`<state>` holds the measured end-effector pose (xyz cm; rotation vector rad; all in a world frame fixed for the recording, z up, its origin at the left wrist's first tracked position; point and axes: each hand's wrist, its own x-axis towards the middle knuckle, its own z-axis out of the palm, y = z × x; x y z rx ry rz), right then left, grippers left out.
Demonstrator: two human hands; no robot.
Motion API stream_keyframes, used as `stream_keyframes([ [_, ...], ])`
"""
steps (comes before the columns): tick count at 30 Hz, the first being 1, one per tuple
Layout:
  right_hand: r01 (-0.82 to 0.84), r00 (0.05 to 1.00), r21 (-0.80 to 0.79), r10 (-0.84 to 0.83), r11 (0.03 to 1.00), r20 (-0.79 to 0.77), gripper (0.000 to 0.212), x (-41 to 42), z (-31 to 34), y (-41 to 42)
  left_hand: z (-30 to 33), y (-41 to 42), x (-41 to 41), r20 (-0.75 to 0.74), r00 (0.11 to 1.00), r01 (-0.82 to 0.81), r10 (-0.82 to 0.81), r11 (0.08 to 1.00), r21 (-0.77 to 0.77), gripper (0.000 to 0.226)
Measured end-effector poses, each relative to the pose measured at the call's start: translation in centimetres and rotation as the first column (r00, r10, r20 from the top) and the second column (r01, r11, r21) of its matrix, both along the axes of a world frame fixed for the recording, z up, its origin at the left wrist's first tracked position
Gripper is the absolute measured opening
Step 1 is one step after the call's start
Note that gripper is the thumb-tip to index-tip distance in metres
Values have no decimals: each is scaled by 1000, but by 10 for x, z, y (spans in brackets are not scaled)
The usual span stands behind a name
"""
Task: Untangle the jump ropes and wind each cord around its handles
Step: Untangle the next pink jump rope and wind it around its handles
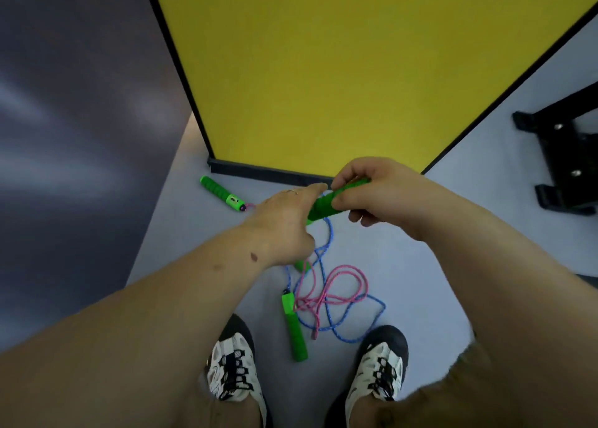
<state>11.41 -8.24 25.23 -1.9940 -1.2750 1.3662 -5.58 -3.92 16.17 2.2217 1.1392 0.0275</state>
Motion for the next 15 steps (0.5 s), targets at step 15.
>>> stream_keyframes([
  [15, 671, 468, -97, -521, 735, -714, 12, -7, 6, -12, 79, 25, 1, 471, 416, -288, 777, 605, -742, 48],
])
